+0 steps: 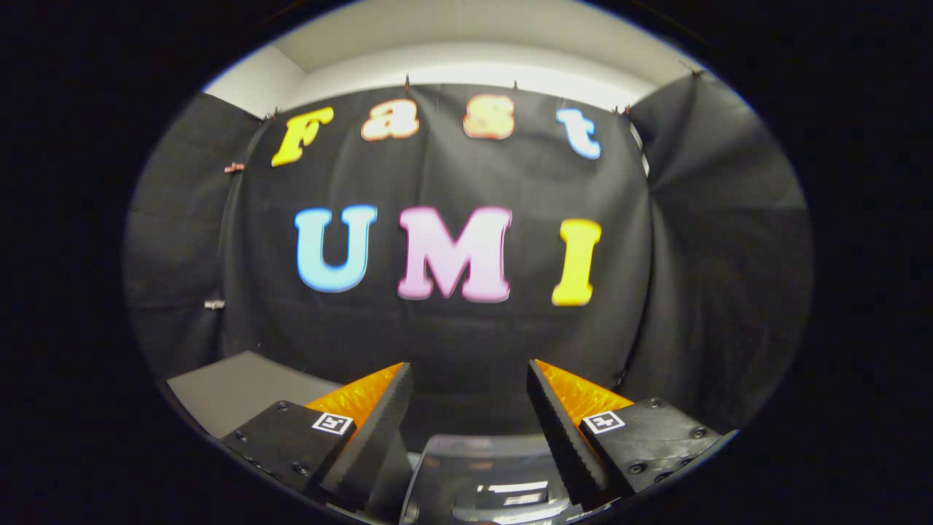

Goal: Put the clothes into the washing machine and then close the washing machine lid.

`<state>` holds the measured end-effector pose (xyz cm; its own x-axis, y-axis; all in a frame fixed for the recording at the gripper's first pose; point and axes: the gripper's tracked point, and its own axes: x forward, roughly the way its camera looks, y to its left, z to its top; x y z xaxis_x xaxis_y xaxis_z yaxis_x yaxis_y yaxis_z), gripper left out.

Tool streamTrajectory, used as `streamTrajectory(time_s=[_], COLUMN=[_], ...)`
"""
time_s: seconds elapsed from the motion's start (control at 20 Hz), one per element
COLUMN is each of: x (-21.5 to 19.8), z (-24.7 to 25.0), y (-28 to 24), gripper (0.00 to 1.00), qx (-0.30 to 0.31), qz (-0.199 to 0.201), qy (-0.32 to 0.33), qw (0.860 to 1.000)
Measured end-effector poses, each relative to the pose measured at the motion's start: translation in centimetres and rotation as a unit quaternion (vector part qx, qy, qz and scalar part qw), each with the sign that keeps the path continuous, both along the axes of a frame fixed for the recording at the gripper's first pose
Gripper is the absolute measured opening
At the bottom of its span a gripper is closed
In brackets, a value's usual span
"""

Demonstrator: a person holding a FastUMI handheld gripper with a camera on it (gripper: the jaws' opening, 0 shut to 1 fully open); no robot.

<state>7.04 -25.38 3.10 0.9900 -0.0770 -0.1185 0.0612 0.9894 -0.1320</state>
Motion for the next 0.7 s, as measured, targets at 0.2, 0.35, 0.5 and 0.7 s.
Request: streamTrajectory(time_s=[0.2,0.35,0.5,0.7], x=[-1.1,-2.7,-3.5,-3.8], z=[5.1,3.3,3.3,1.5], y=[4.9,6.7,8.5,11.0], gripper=[0.98,0.98,0.98,0.98], qx=[-0.024,-0.009,-0.004,-0.012], qz=[0.035,0.047,0.053,0.074], qy=[-0.078,-0.031,-0.031,-0.016], qw=[0.996,0.998,0.998,0.997])
